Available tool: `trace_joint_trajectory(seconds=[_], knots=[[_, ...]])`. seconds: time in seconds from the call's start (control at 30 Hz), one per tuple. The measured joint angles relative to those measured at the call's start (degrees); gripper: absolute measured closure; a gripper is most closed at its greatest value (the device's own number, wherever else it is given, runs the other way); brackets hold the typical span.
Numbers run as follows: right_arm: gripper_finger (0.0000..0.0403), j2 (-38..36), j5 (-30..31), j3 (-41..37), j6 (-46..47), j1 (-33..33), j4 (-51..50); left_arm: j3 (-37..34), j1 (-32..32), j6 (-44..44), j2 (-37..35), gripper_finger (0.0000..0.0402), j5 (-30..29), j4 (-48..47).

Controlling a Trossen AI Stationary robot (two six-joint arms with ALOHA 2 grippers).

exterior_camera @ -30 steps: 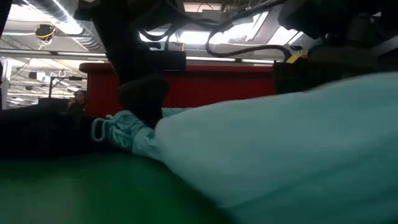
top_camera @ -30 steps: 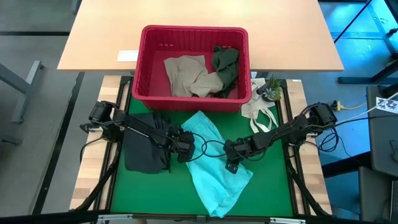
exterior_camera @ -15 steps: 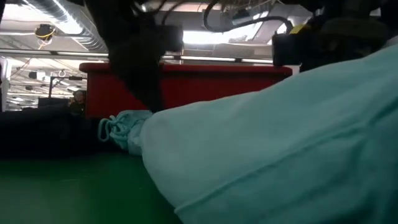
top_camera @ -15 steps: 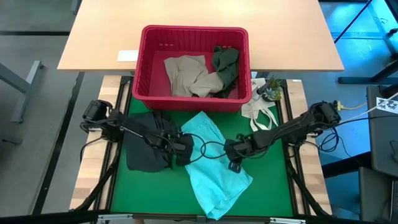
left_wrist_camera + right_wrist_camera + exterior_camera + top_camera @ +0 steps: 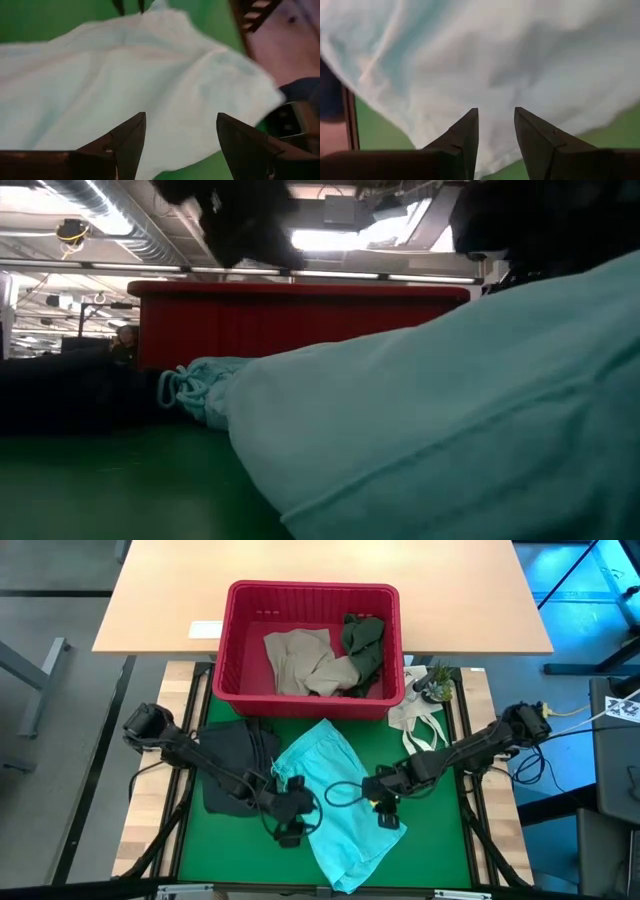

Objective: Fold Laundry from Bin
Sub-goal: Fold the blue shorts from the red laundry bin

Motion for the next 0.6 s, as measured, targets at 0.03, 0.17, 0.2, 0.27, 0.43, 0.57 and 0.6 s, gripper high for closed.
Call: trace_joint_trajectory(seconds=[0.03, 0.17, 0.2, 0.27, 0.43, 0.57, 0.6], knots=[[0.0276, 0.00, 0.00, 0.00, -0.36, 0.74, 0.20, 0.00, -0.67, 0.00, 0.00, 0.0166, -0.10, 0.64], [0.0276, -0.02, 0.39, 0.00, -0.09, 3.48, 2.49, 0.00, -2.66, -0.01, 0.04, 0.0166, -0.21, 1.17], [0.0276, -0.02, 0.41, 0.00, -0.06, 4.03, 2.81, 0.00, -3.07, -0.02, 0.04, 0.0166, -0.51, 1.23], [0.0276, -0.02, 0.42, 0.00, -0.01, 5.03, 2.93, 0.00, -3.99, -0.04, 0.11, 0.0166, -1.45, 1.23], [0.0276, 0.03, 0.16, 0.00, 0.41, 7.63, 2.98, 0.00, -6.07, 0.91, 2.30, 0.0166, -1.67, 4.99], [0.0276, 0.17, -0.04, 0.00, 0.09, 9.25, 3.25, 0.00, -7.56, 2.58, 4.45, 0.0166, -1.73, 6.74], [0.0274, 0.17, -0.06, 0.00, 0.12, 9.51, 3.52, 0.00, -7.80, 2.57, 4.82, 0.0166, -2.28, 7.04]])
